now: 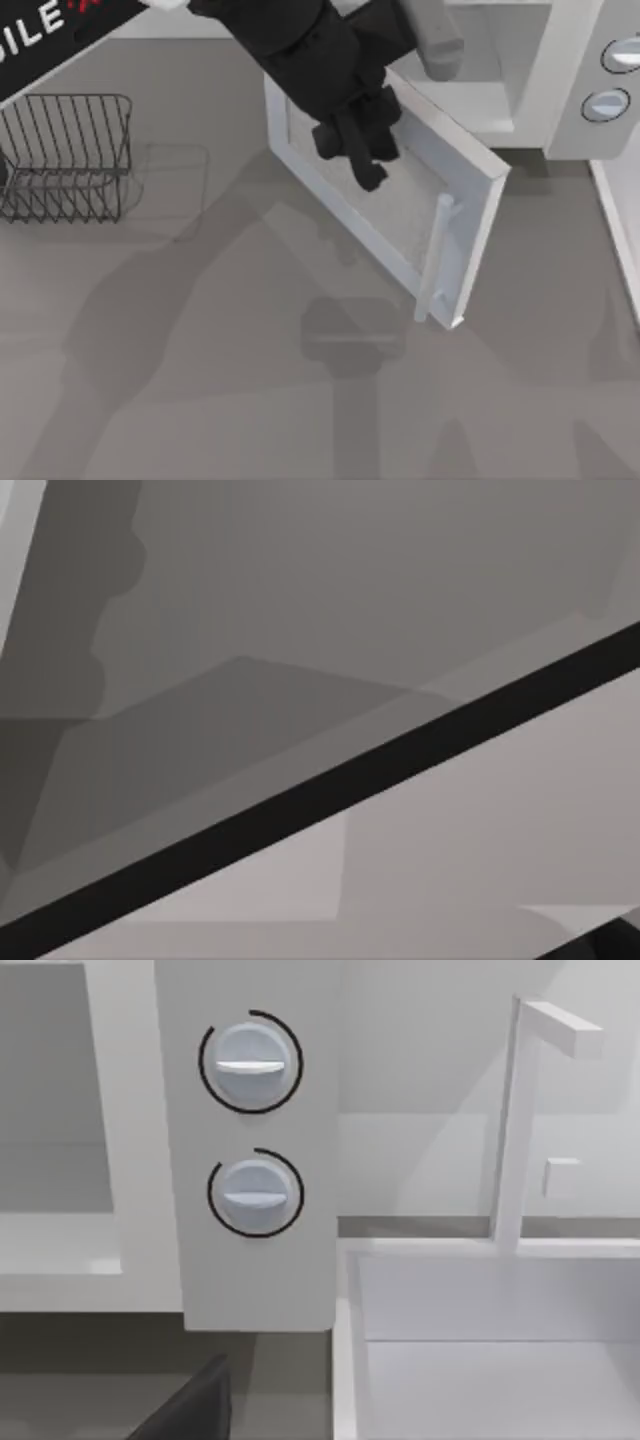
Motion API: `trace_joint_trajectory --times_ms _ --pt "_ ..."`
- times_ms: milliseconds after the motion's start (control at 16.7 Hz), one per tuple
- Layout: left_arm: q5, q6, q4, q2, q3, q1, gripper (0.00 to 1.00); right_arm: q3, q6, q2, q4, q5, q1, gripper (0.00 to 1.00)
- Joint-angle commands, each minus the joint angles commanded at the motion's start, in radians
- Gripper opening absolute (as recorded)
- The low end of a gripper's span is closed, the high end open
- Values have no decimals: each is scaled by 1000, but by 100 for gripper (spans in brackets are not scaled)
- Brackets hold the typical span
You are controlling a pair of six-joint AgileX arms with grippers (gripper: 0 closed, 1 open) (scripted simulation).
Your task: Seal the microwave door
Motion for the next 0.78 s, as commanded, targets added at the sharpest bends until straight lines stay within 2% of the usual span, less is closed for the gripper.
trace_joint_trajectory --times_ms 780 --pt "0 -38 -37 63 20 -35 0 0 0 0 0 0 0 100"
